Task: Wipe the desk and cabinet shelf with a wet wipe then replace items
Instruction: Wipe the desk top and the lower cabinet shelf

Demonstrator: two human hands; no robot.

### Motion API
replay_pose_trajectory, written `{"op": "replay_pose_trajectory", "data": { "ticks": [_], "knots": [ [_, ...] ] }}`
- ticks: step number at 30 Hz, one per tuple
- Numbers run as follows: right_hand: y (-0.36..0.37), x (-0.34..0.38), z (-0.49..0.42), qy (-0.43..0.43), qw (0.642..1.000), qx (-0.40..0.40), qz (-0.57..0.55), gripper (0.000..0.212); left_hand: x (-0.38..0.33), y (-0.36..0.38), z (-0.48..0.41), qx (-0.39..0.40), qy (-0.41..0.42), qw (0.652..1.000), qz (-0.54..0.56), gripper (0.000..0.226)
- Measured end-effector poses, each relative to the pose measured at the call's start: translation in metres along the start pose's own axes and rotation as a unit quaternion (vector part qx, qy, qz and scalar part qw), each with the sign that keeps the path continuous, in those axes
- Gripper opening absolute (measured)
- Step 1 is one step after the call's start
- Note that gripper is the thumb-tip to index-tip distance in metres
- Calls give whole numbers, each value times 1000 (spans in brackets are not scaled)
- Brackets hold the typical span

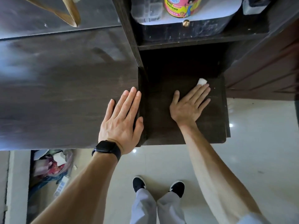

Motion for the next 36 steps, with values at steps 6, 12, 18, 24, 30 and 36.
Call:
{"op": "replay_pose_trajectory", "data": {
  "ticks": [6, 12, 18, 24, 30, 36],
  "knots": [
    [17, 35, 24, -275, 957, 58, 72, 79, 0, 1, 0, 0, 0, 1000, 3, 66],
    [1, 28, -75, -91, 993, 39, 70, 78, 1, 3, -1, 4, 4, 1000, -7, 65],
    [-14, -61, 8, 30, 999, -8, -8, 79, 3, 1, 1, 13, 1, 1000, -5, 65],
    [7, -25, 74, -123, 990, 54, 51, 82, 1, 0, -1, 17, 3, 1000, -4, 65],
    [-6, -26, -26, -105, 993, 20, 48, 76, 1, 0, -1, 7, 2, 1000, 1, 65],
    [-24, -122, 14, 104, 994, 19, -6, 85, 1, 0, 0, 11, 2, 1000, 5, 65]
  ]
}}
Point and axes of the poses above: each hand's wrist, its own z-axis away from the middle knuckle, its own y-axis out of the palm, x = y × z, the point moved 4 cm from there along -z, towards the middle knuckle, and after that the axes turned 6 degrees about -x, right-handed, at the moved point
